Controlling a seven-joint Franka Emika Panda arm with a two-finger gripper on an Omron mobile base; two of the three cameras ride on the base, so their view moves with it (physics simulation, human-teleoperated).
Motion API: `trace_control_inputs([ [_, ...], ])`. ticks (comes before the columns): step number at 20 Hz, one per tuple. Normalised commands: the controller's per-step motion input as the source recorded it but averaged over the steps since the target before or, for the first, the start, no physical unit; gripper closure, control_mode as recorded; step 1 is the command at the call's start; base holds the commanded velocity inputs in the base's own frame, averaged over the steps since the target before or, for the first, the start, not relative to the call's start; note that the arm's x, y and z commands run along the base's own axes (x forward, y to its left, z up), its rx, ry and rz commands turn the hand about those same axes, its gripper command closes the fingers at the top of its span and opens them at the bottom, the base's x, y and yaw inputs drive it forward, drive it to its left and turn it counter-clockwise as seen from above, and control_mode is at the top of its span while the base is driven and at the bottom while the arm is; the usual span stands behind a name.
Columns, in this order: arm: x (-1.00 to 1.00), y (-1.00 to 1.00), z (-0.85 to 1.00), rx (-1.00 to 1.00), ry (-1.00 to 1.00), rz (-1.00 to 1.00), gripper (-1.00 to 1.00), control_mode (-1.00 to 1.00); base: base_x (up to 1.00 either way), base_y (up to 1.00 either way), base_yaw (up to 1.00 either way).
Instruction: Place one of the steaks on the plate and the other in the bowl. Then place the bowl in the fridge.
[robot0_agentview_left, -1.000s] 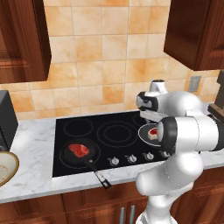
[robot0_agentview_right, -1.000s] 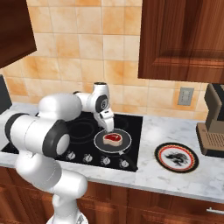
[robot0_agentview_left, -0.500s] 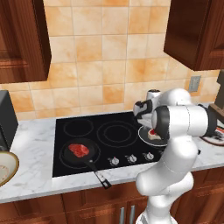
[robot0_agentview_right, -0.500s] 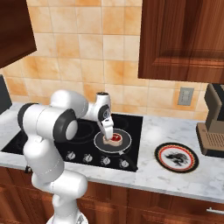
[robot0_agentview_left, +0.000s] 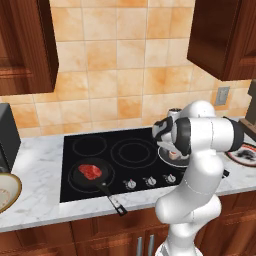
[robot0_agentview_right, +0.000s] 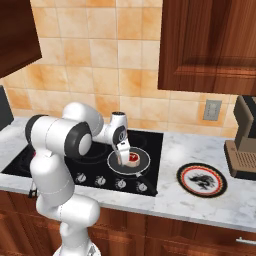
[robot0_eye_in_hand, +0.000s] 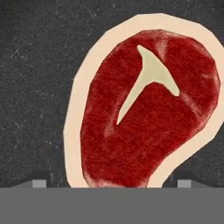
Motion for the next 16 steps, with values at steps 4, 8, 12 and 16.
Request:
trace_control_inputs([
  [4, 0.00, 0.00, -0.08, 0.01, 0.00, 0.00, -1.00, -1.00, 0.00, 0.00, 0.00],
  [8, 0.00, 0.00, -0.07, 0.00, 0.00, 0.00, 1.00, -1.00, 0.00, 0.00, 0.00],
  [12, 0.00, 0.00, 0.00, 0.00, 0.00, 0.00, 1.00, -1.00, 0.00, 0.00, 0.00],
  [16, -0.04, -0.02, 0.15, -0.02, -0.02, 0.01, 1.00, -1.00, 0.00, 0.00, 0.00],
])
